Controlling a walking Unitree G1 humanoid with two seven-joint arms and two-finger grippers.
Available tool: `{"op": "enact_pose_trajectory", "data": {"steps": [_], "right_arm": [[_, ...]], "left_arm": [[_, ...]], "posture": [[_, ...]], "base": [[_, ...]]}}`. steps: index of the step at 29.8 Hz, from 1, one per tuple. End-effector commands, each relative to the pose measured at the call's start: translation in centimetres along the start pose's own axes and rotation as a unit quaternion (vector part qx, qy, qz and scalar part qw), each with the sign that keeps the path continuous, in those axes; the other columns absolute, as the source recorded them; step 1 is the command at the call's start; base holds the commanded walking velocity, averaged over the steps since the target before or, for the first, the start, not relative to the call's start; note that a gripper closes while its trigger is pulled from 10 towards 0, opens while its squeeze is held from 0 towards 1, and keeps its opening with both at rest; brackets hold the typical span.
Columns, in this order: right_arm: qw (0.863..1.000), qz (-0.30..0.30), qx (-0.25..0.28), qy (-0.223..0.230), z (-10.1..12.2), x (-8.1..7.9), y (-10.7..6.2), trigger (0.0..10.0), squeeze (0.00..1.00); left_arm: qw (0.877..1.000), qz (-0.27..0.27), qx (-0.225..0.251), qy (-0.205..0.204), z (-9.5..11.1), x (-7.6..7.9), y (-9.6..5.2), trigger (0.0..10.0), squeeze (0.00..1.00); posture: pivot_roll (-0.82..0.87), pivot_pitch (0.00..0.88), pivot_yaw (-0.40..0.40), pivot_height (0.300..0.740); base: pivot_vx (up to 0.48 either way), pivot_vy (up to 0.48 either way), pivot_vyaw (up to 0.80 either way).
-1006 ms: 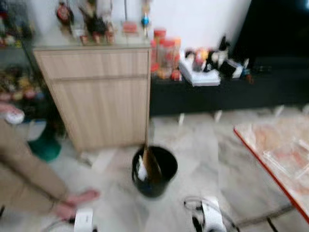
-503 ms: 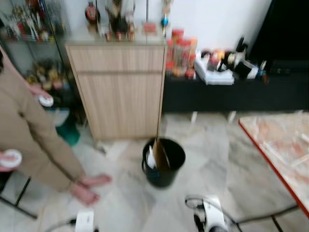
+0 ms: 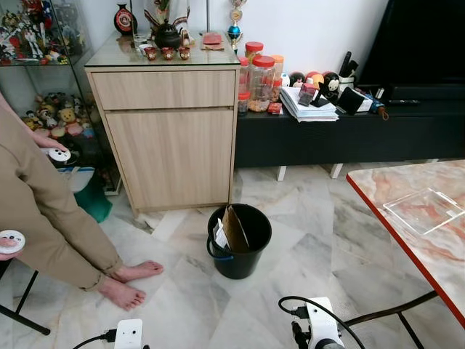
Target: Picking trash to rubbish bin
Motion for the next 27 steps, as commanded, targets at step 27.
{"op": "enact_pose_trajectory", "data": {"steps": [27], "right_arm": [[1.0,0.006,0.0,0.006,0.14,-0.32,0.06,10.0,0.0]], "left_arm": [[1.0,0.0,-0.004,0.002,0.02,0.02,0.05,10.0,0.0]], "posture": [[-0.02,0.022,-0.055,0.74]], "base": [[0.0,0.0,-0.79]]}}
Point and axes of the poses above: a point about 5 cm out from each wrist's last joint towards the gripper, its own y axis pointing out of the wrist towards the gripper, its own z axis along the axis of the wrist's last joint, x = y × z, the point moved 2 cm from there along y, pointing out of the wrist towards the gripper, and after that the axes turned 5 degrees about y, right-handed, at the moved point
